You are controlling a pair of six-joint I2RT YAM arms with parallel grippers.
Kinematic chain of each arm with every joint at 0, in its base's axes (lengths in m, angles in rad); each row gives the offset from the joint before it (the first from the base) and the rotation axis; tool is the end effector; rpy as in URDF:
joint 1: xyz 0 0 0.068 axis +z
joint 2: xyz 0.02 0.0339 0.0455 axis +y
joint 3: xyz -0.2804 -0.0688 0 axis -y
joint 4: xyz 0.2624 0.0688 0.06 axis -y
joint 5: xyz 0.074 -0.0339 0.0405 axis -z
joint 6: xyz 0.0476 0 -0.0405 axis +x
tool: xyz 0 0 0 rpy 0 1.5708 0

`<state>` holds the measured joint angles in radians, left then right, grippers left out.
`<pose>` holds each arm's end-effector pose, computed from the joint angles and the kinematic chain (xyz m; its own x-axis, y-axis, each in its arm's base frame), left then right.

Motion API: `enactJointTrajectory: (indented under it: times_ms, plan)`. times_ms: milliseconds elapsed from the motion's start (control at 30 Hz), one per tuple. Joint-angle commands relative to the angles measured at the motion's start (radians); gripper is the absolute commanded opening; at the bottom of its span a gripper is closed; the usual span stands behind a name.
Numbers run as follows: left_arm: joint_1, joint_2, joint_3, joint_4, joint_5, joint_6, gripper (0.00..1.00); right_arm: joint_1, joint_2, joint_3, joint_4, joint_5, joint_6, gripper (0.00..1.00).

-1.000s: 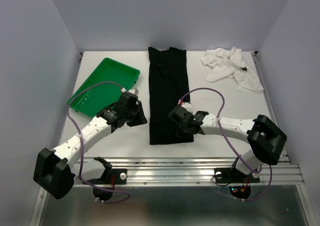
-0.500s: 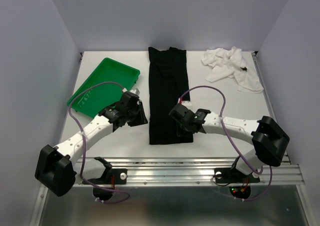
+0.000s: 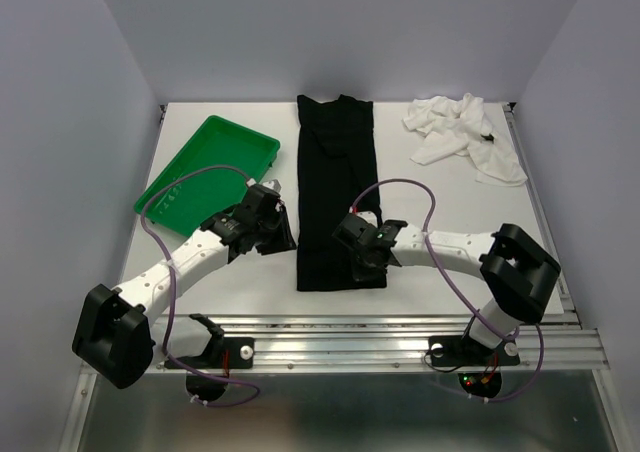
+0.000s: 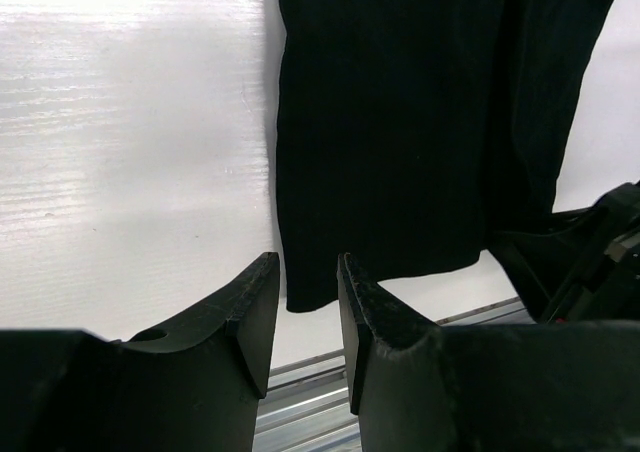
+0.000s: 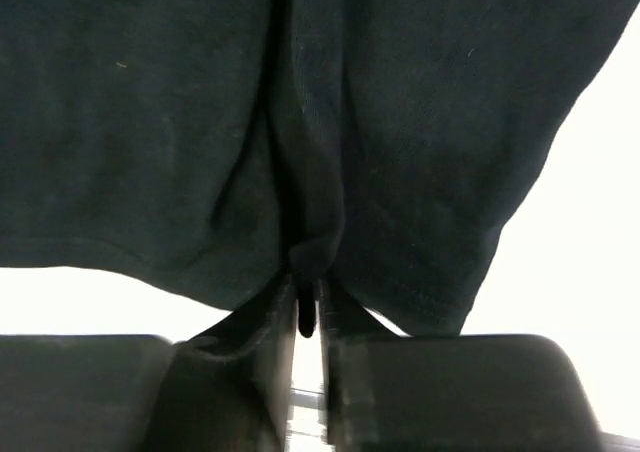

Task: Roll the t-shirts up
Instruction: Roll the T-shirt to the center of the board.

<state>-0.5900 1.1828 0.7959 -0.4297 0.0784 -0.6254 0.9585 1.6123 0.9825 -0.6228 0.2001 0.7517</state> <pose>0.2162 -0.1493 0.2411 -0.8418 -0.1387 -0.5217 0.1313 0.8848 -0.4471 0.1898 0.2538 0.1730 -0.9221 -0.1484 -0.3575 -0.1870 0.9794 0.0757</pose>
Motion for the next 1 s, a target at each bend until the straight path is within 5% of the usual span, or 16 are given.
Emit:
enactJointTrajectory:
  times_ms: [0,267,567,800,967]
  plan:
    - [-0.005,0.001,-0.012,0.025,0.006,0.009,0.41,0.013,0.012,-0.011,0.035,-0.034,-0.002,0.22]
    - [-0.007,-0.008,0.015,0.008,-0.003,0.006,0.41,0.013,-0.083,0.008,-0.051,-0.028,-0.017,0.34]
    - [-0.005,0.009,0.089,-0.026,-0.012,0.023,0.41,0.013,-0.192,0.015,-0.071,0.025,0.034,0.33]
    - [-0.007,0.006,0.069,-0.020,-0.011,0.016,0.41,-0.021,-0.140,0.008,-0.045,0.088,0.109,0.11]
    - [-0.005,-0.005,0.051,-0.018,-0.017,0.015,0.41,-0.021,-0.108,0.002,0.037,0.075,0.115,0.06]
